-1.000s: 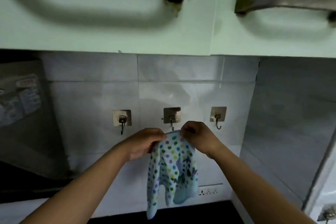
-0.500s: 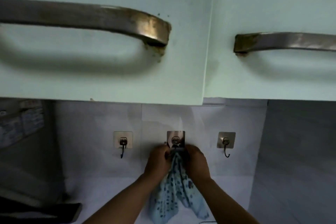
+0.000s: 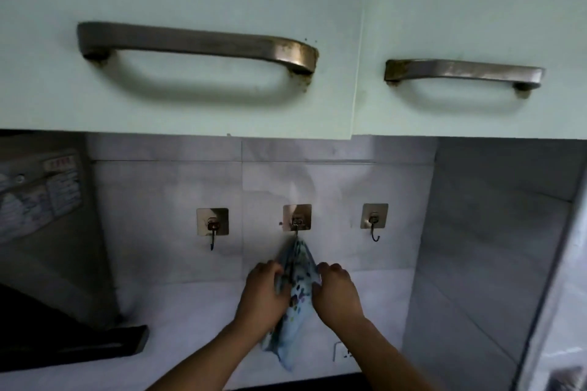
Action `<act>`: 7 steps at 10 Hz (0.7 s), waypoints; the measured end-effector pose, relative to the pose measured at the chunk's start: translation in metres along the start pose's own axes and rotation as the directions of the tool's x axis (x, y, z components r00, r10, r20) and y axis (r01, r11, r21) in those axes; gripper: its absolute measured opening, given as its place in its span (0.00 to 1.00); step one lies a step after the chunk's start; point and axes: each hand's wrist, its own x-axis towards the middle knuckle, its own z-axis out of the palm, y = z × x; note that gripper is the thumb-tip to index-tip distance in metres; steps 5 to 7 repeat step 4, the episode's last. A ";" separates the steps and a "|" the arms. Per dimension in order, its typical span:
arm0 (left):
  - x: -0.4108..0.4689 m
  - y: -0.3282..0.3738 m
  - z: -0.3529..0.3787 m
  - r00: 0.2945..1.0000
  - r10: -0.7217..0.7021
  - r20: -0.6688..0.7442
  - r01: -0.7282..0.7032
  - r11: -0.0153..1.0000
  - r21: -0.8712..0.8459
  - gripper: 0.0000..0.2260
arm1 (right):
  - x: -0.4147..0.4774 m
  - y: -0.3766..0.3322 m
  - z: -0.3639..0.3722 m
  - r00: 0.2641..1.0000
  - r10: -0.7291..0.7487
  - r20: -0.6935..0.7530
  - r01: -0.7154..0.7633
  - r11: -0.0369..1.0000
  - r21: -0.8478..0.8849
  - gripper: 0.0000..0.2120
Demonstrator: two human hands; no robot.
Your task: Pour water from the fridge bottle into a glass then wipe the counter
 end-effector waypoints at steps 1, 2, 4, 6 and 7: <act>-0.040 -0.010 -0.016 0.995 0.076 0.061 -0.078 0.996 0.036 0.04 | -0.043 0.000 -0.008 0.961 0.032 0.276 0.013 0.987 -0.159 0.16; -0.075 -0.020 -0.029 0.974 0.086 0.211 -0.129 0.971 0.201 0.07 | -0.089 -0.002 -0.015 0.908 0.077 0.412 0.019 0.975 -0.223 0.17; -0.117 0.001 -0.053 0.916 -0.039 0.399 -0.150 0.890 0.431 0.17 | -0.154 -0.019 -0.042 0.910 0.123 0.395 -0.005 0.958 -0.286 0.19; -0.117 0.001 -0.053 0.916 -0.039 0.399 -0.150 0.890 0.431 0.17 | -0.154 -0.019 -0.042 0.910 0.123 0.395 -0.005 0.958 -0.286 0.19; -0.117 0.001 -0.053 0.916 -0.039 0.399 -0.150 0.890 0.431 0.17 | -0.154 -0.019 -0.042 0.910 0.123 0.395 -0.005 0.958 -0.286 0.19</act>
